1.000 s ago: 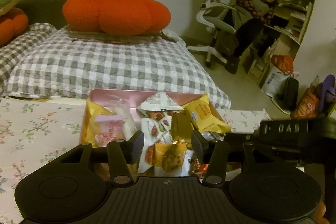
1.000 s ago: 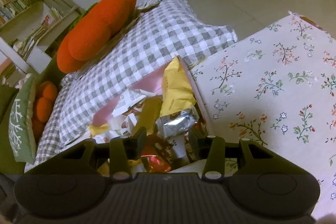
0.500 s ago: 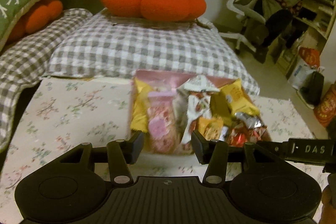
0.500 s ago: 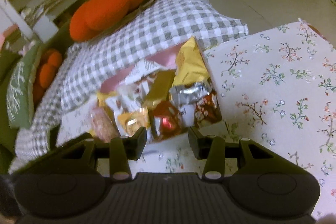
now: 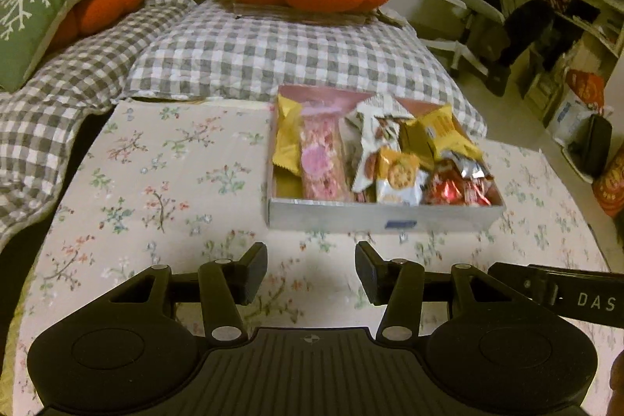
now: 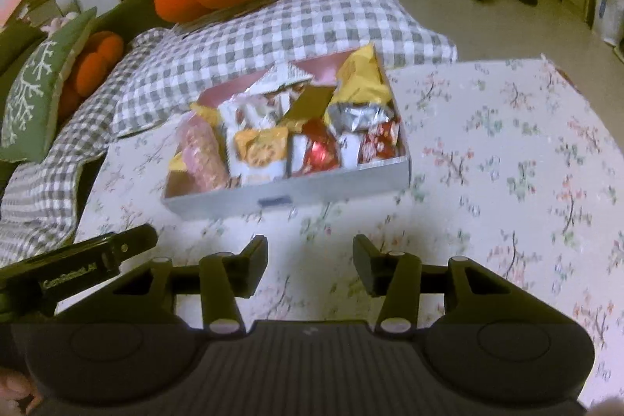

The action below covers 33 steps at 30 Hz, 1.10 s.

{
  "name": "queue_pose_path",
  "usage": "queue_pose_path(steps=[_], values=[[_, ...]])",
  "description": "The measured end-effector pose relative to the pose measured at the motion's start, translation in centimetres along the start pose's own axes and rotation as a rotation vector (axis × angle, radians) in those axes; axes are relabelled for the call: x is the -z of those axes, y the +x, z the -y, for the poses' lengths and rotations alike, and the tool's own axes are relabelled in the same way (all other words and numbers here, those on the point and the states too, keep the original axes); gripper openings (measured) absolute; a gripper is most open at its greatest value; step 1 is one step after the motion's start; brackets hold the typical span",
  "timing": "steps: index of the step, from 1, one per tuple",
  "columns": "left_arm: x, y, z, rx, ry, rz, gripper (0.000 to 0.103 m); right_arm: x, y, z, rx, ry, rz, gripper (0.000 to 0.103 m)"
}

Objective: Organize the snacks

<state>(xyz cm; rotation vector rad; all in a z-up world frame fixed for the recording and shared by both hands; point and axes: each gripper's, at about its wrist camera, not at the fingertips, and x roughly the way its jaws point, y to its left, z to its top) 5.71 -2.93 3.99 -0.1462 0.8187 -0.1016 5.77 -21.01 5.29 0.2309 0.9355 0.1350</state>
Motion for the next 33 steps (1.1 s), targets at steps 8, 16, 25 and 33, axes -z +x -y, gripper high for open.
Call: queue_pose_path(steps=[8, 16, 25, 33], values=[[2.2, -2.2, 1.2, -0.04, 0.067, 0.03, 0.049, 2.1, -1.3, -0.8, 0.038, -0.05, 0.01, 0.046], [3.3, -2.3, 1.1, -0.069, 0.087, 0.021, 0.052, 3.4, -1.5, -1.5, 0.069, -0.077, 0.001, 0.047], [3.5, -1.9, 1.0, -0.097, 0.103, 0.03, 0.064, 3.6, -1.6, -1.8, 0.106, -0.089, 0.018, 0.082], [3.2, -2.1, 1.1, -0.132, 0.112, 0.051, 0.097, 3.8, -0.8, -1.6, 0.12, -0.068, -0.009, 0.102]])
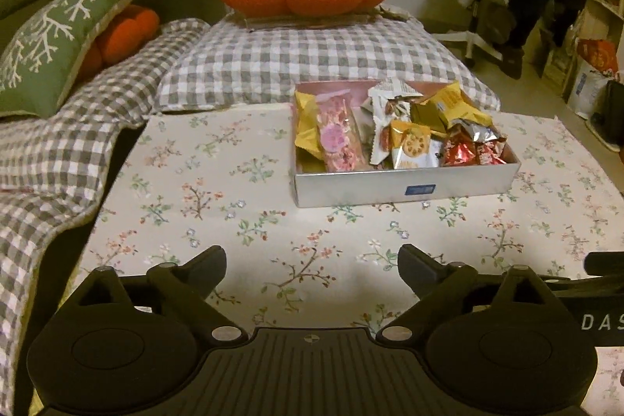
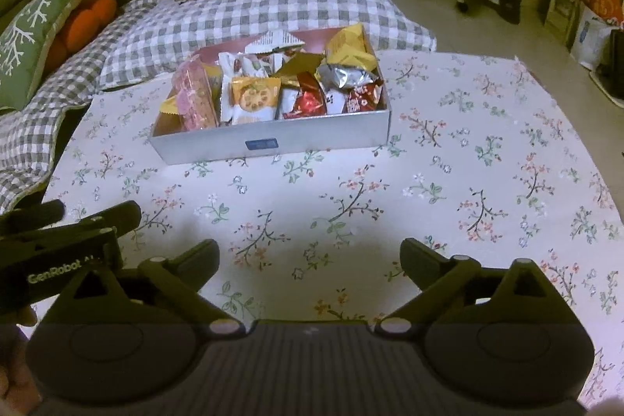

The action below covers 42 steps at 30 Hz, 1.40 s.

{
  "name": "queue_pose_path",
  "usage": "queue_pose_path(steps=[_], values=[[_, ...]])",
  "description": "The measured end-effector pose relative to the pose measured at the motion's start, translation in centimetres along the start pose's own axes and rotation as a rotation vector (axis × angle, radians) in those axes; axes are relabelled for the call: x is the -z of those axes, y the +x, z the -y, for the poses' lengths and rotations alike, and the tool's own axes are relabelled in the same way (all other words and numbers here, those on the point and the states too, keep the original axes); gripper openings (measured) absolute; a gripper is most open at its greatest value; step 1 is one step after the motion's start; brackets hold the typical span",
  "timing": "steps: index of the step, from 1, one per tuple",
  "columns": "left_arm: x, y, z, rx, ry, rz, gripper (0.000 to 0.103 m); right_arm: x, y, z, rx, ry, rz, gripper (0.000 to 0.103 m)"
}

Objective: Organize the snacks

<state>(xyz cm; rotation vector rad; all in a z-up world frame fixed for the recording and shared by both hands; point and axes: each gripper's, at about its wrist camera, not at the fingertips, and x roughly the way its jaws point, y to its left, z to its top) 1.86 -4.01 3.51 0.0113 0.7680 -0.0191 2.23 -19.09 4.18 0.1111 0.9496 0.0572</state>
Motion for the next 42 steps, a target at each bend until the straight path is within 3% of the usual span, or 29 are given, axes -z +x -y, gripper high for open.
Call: queue_pose_path(steps=[9, 42], values=[[-0.14, -0.1, -0.07, -0.009, -0.015, -0.001, 0.101, 0.04, 0.18, 0.7, -0.024, 0.068, -0.023, 0.102], [-0.14, -0.19, -0.07, -0.024, -0.027, 0.006, 0.101, -0.16, -0.4, 0.38, -0.005, 0.049, 0.028, 0.102]])
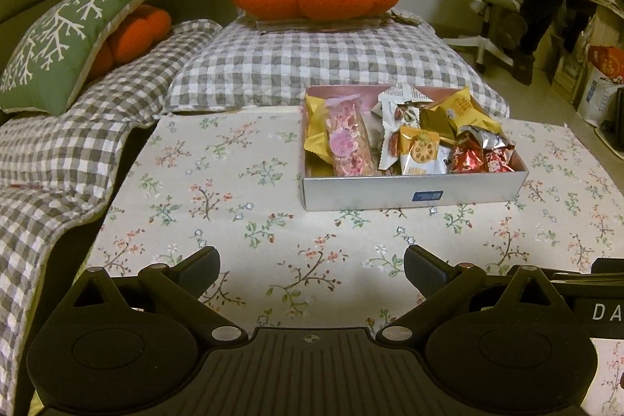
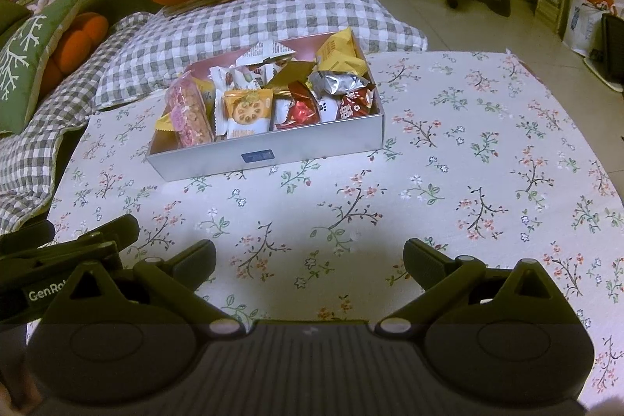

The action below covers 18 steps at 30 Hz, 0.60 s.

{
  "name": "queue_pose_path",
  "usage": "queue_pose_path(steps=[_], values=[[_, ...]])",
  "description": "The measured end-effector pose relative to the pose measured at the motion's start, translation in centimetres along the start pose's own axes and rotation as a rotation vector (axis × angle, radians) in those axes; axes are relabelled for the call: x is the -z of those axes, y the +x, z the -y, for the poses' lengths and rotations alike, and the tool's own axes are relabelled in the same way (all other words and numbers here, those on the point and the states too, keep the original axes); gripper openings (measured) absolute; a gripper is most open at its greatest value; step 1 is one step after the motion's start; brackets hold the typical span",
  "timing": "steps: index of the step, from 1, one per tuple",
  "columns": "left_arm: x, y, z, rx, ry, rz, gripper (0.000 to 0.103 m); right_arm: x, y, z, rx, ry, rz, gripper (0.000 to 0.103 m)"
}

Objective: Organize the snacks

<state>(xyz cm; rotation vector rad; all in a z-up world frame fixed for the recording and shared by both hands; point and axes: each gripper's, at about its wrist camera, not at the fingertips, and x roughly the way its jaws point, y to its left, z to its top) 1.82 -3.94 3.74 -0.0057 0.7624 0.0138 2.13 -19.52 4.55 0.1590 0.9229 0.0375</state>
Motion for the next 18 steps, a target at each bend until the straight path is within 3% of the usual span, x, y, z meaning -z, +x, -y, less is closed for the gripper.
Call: queue_pose_path(steps=[18], values=[[0.04, 0.11, 0.02, -0.003, -0.002, -0.002, 0.101, 0.08, 0.09, -0.06, -0.006, 0.002, -0.004, 0.102]])
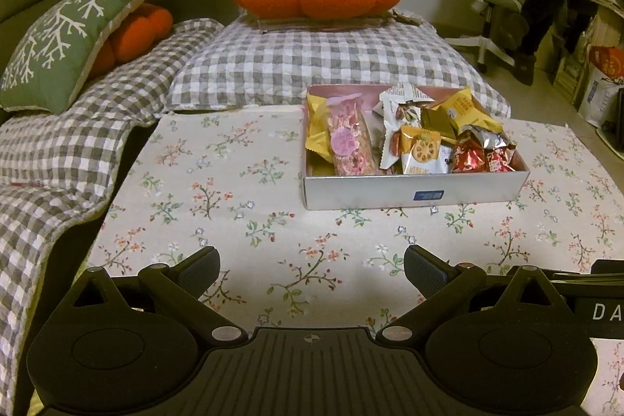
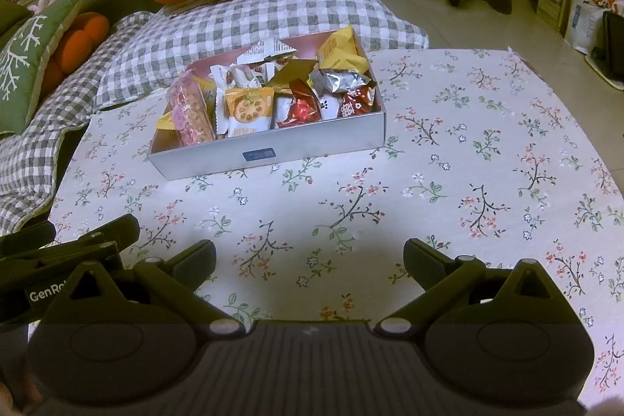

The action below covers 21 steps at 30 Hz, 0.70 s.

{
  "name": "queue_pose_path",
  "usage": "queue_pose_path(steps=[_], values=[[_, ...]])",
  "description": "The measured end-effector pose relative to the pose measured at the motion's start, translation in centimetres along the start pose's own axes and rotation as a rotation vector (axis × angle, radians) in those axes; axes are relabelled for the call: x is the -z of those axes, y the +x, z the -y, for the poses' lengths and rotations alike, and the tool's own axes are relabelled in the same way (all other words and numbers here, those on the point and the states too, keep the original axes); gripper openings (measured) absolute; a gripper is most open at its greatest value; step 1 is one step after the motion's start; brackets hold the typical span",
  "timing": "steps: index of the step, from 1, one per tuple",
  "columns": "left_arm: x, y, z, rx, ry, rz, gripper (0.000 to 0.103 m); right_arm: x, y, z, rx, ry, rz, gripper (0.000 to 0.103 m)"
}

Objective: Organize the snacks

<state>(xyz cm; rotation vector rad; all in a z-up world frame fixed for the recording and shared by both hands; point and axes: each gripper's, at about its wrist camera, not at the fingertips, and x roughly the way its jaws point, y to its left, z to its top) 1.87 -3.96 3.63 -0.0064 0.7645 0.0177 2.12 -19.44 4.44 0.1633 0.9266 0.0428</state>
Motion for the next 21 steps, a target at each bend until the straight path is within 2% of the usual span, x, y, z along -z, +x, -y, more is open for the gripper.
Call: queue_pose_path(steps=[21], values=[[0.03, 0.12, 0.0, 0.002, -0.006, -0.009, 0.101, 0.08, 0.05, 0.13, -0.004, 0.004, -0.002, 0.102]])
